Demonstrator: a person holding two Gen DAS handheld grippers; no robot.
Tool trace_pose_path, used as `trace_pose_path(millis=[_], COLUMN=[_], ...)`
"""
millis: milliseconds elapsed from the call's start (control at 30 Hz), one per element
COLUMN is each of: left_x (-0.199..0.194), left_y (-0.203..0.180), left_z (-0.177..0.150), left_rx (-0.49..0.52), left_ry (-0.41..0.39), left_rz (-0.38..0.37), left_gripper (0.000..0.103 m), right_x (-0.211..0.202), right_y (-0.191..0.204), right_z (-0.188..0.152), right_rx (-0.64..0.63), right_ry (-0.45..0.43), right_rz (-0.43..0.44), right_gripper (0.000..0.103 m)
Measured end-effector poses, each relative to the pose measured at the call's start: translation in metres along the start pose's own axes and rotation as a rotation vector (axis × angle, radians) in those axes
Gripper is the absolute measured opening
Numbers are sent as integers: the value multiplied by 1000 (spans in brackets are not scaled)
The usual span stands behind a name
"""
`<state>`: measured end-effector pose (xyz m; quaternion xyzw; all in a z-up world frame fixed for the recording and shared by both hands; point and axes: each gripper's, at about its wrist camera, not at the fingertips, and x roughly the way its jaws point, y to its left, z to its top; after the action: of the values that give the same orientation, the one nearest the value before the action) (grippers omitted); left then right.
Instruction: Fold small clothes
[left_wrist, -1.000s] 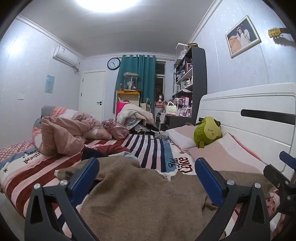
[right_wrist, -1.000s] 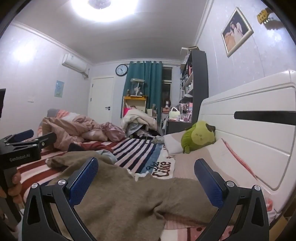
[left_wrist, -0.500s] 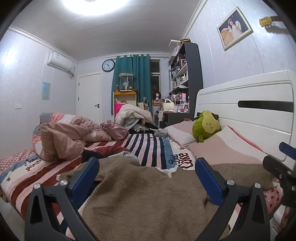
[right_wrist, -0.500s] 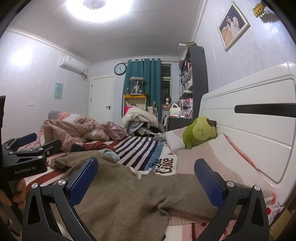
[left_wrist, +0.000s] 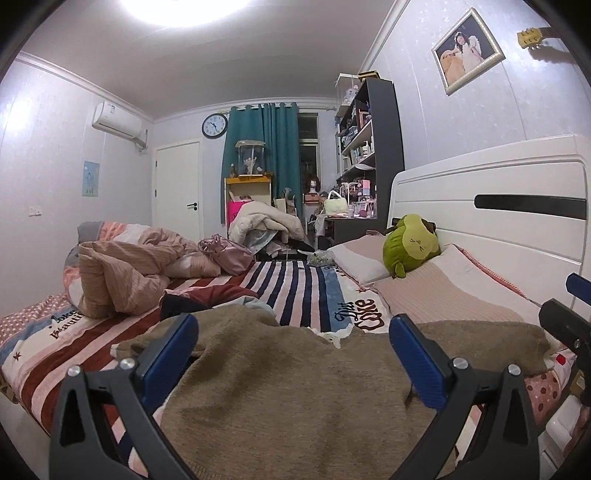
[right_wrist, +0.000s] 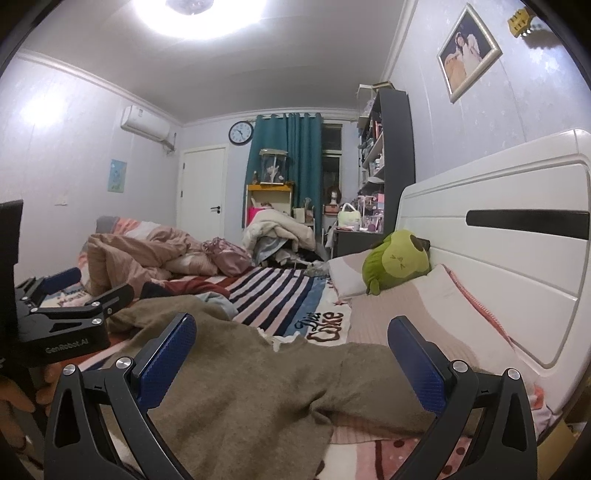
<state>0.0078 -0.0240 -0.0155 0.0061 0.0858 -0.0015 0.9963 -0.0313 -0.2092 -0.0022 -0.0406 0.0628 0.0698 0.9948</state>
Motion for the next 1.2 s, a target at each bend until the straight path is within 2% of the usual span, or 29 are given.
trace_pose_path(millis=[600, 1200], left_x=[9, 7], left_y=[2, 11], left_z=[-7, -12], left_rx=[0, -5], left_ry=[47, 45], left_rz=[37, 53], left_gripper=[102, 102], right_x=[15, 13], right_y=[6, 12], right_z=[2, 0], right_rx=[-5, -8], right_ry=[34, 33], right_rz=[33, 41], right_gripper=[103, 103])
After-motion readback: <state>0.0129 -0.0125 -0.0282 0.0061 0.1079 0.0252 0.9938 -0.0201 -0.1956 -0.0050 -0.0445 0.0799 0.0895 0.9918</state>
